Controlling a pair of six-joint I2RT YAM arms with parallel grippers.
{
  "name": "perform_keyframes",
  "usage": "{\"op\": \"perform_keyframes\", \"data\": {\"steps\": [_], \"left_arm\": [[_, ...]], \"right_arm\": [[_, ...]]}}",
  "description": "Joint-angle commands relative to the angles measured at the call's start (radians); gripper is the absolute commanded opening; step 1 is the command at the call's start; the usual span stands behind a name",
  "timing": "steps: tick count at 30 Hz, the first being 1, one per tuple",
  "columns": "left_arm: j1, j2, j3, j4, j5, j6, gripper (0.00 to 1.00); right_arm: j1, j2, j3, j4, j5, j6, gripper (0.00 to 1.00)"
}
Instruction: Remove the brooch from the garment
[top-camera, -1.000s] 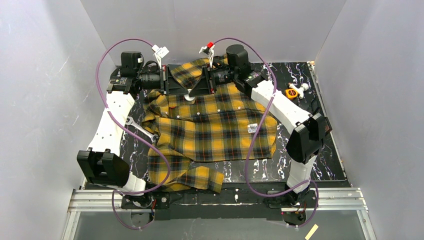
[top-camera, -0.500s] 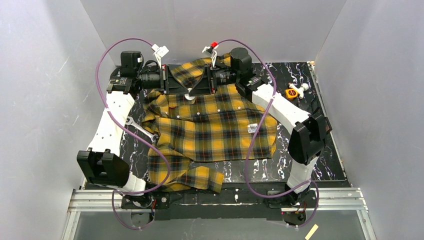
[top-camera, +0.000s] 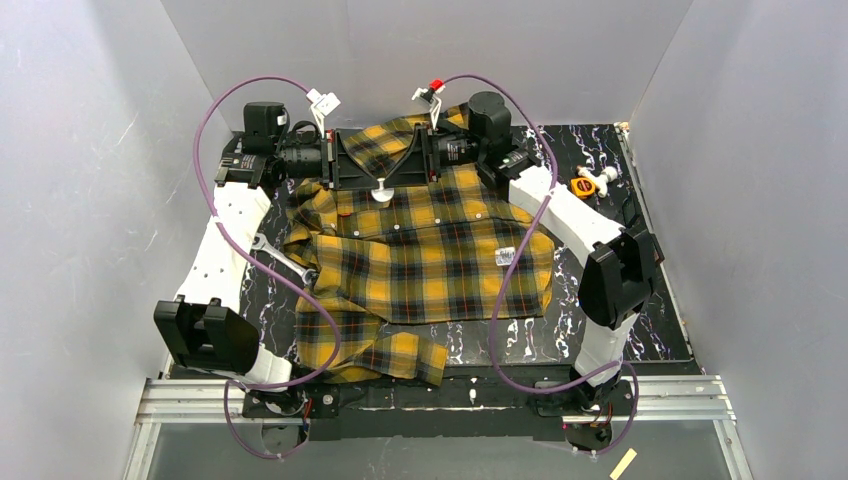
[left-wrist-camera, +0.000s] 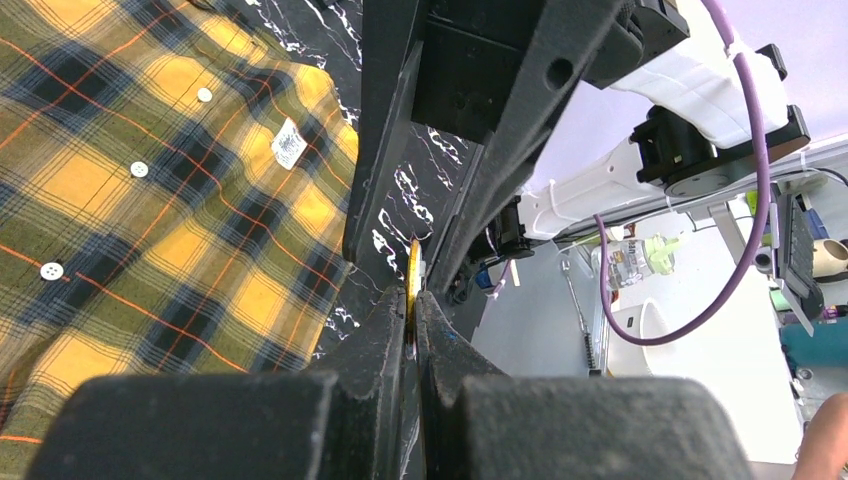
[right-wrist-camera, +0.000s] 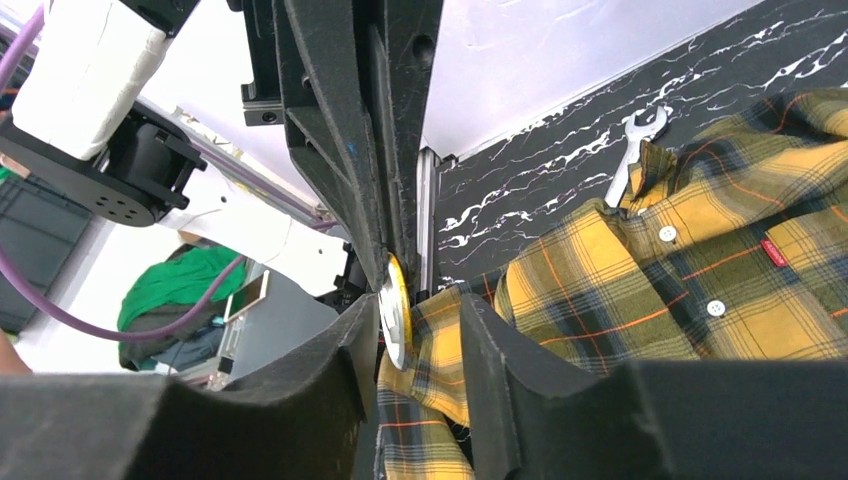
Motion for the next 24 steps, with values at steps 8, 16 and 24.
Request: {"op": "perform_keyframes", "data": {"steps": [8, 16, 24], "left_arm": [[-0.003, -0.004, 0.03, -0.008, 0.056, 0.019, 0.0], [-0.003, -0.003, 0.035, -0.008, 0.053, 0.015, 0.0], [-0.004, -0.003, 0.035, -0.007, 0.031, 0.007, 0.0]], "right_arm": [[-0.015, -0.055, 0.009, 0.024, -0.023, 0.005, 0.33], [-0.011, -0.048, 0.011, 0.034, -0.048, 0.009, 0.28], [-0.009, -0.041, 0.024, 0.024, -0.064, 0.007, 0.01]]}}
